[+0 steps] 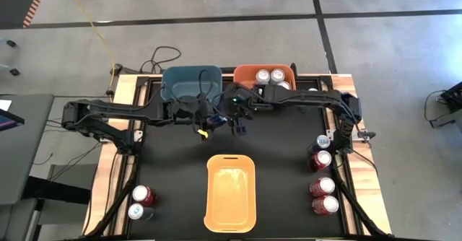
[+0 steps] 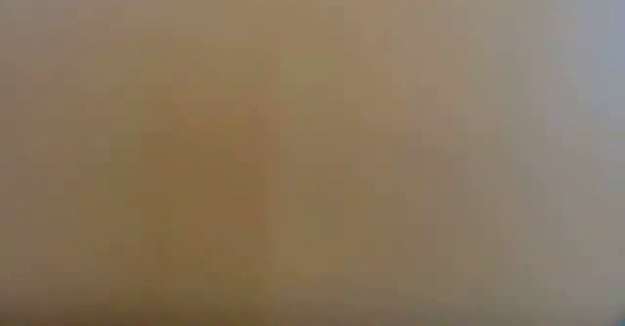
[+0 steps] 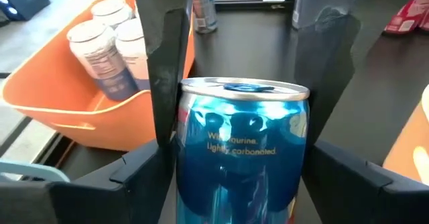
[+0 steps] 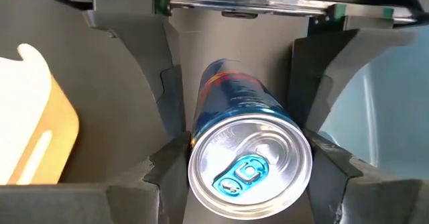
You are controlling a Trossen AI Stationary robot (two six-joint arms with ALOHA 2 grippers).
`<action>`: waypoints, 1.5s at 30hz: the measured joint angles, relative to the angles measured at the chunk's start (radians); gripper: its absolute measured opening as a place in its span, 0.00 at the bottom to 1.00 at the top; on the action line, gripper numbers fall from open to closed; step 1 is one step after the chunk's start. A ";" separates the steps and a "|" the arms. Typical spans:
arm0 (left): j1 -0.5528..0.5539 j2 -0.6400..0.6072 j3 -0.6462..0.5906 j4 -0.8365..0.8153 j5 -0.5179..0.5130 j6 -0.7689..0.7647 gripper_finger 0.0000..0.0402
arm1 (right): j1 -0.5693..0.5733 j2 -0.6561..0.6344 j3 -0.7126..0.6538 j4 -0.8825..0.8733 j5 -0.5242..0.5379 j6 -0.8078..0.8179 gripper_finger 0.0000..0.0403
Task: Sort soda cans
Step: Put the blue soda can into the blue bin
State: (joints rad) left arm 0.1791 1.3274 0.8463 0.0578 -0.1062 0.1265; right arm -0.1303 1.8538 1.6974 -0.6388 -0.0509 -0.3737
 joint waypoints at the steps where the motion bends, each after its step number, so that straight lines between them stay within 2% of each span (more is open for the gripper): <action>1: 0.000 0.001 0.000 0.005 0.001 0.000 0.72 | 0.000 -0.001 0.000 -0.003 0.000 0.001 0.57; 8: 0.000 -0.003 0.013 -0.018 0.004 0.019 0.57 | -0.001 -0.003 0.000 -0.007 -0.005 0.006 0.59; 14: 0.001 -0.003 0.017 -0.017 -0.002 0.021 0.57 | -0.006 -0.012 0.000 -0.009 -0.006 0.010 0.69; 17: 0.004 -0.004 0.020 0.009 -0.030 0.003 0.58 | -0.018 -0.046 0.000 -0.027 0.026 0.049 0.73; 21: 0.030 -0.007 0.019 0.010 -0.081 -0.002 0.60 | -0.043 -0.149 -0.002 -0.056 0.039 0.108 0.73; 24: 0.071 -0.003 0.016 0.050 -0.081 -0.007 0.59 | -0.056 -0.241 -0.010 -0.040 0.043 0.143 0.73; 30: 0.190 -0.004 0.017 0.148 -0.072 -0.007 0.59 | -0.050 -0.394 -0.109 -0.028 0.052 0.205 0.74; 32: 0.229 -0.005 0.017 0.193 -0.068 0.004 0.59 | -0.044 -0.439 -0.155 -0.013 0.053 0.221 0.74; 35: 0.293 -0.006 0.011 0.265 0.004 0.004 0.59 | -0.044 -0.494 -0.249 0.035 0.054 0.243 0.74; 38: 0.357 0.000 -0.043 0.414 0.090 -0.021 0.59 | -0.044 -0.535 -0.355 0.130 0.058 0.246 0.74; 45: 0.492 0.092 -0.192 0.776 0.154 -0.056 0.59 | -0.069 -0.580 -0.515 0.275 0.058 0.251 0.74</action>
State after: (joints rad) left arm 0.6706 1.4194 0.6540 0.8337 0.0482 0.0708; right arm -0.1994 1.2735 1.1826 -0.3639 0.0071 -0.1226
